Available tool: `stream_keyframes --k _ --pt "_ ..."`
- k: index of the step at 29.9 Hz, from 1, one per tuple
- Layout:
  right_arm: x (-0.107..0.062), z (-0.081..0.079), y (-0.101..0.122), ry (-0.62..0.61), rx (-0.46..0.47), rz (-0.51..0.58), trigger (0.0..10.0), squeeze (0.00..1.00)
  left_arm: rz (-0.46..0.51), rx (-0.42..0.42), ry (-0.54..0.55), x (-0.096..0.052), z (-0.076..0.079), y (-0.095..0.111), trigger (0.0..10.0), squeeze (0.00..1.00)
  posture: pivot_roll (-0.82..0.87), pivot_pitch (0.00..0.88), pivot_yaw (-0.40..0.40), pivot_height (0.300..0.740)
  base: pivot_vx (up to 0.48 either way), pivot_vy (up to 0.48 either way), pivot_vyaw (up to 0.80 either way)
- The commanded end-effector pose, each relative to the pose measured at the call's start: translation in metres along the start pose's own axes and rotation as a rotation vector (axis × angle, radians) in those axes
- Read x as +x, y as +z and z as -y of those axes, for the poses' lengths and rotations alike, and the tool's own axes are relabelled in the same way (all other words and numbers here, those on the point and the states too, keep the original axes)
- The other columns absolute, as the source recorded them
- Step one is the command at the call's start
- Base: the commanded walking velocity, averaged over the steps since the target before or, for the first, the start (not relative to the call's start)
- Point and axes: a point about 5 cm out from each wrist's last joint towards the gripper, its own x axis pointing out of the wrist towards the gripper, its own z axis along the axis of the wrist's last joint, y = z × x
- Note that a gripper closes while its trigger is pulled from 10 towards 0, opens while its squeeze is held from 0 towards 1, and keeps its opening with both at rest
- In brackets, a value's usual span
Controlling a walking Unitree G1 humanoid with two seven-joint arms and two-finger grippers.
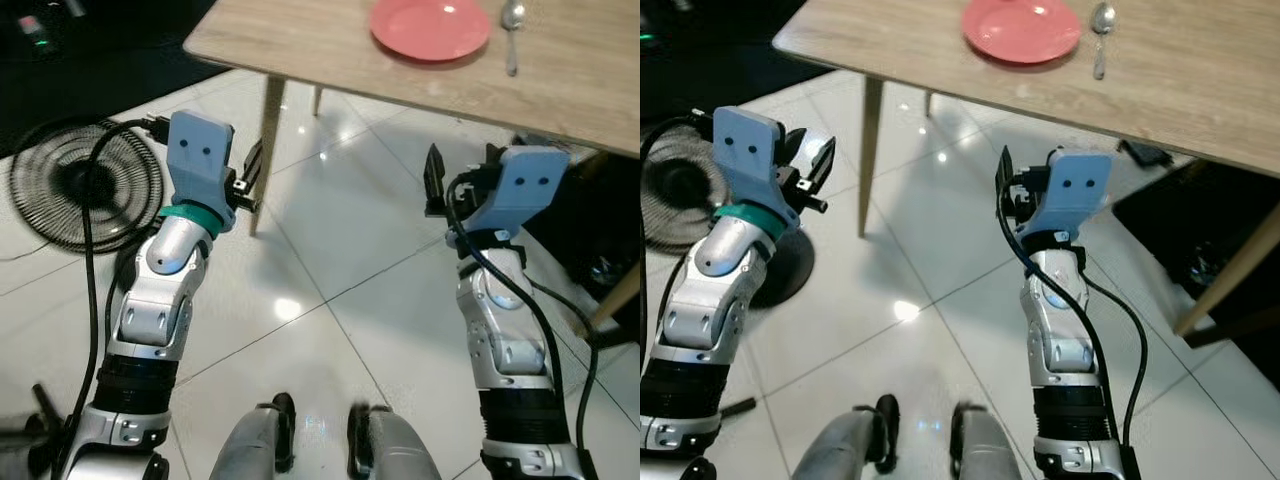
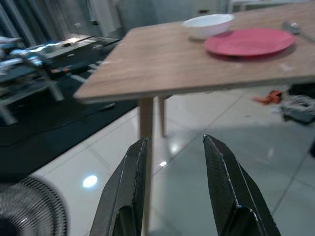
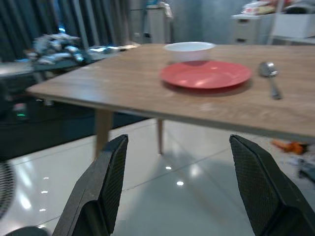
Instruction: Setting the table
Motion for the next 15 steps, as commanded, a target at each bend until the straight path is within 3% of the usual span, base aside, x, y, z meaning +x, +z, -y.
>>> stream_keyframes --k 1,15 --pt "-0.0043 0.0055 -0.0058 -0.015 -0.007 -0.023 10.0 0.00 -0.021 0.003 -0.009 -0.0022 0.0029 -0.0062 10.0 0.00 0.00 0.176 0.111 0.740 -0.281 0.000 0.00" --pt "-0.0031 0.0060 -0.0063 -0.016 -0.010 -0.023 10.0 0.00 -0.017 0.004 -0.016 -0.0007 0.0037 -0.0062 10.0 0.00 -0.01 0.164 0.112 0.740 -0.281 0.000 0.00"
